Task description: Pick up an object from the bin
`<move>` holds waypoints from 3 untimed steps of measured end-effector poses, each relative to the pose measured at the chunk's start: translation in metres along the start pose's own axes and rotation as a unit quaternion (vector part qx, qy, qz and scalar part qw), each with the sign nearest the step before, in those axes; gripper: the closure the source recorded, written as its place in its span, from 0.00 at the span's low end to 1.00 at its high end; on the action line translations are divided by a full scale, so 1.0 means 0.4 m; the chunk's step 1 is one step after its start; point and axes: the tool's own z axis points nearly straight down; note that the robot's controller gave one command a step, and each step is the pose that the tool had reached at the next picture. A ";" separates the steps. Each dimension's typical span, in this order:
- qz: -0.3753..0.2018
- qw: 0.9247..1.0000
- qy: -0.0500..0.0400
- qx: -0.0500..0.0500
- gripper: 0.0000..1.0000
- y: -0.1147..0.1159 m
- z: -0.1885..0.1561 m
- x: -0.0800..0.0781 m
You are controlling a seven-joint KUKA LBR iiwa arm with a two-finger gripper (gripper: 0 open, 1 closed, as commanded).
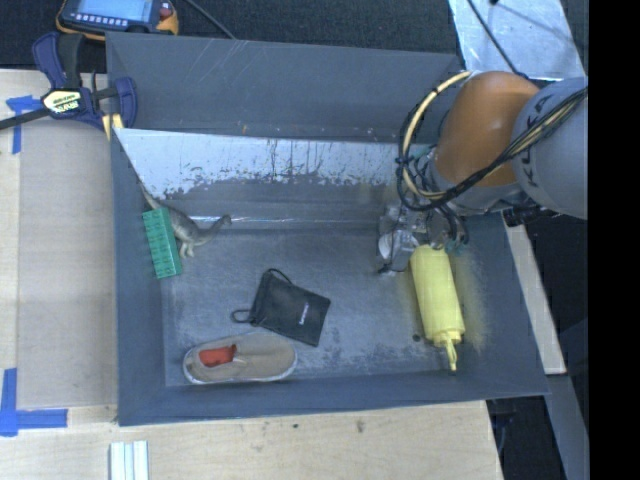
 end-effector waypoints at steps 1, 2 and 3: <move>0.000 1.000 -0.003 0.000 1.00 0.000 -0.052 -0.003; 0.000 1.000 -0.007 0.000 1.00 0.000 -0.080 -0.008; 0.000 1.000 -0.006 0.000 1.00 -0.001 -0.092 -0.007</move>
Offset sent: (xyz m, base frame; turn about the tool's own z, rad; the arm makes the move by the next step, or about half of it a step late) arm 0.0000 0.0000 0.0418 0.0000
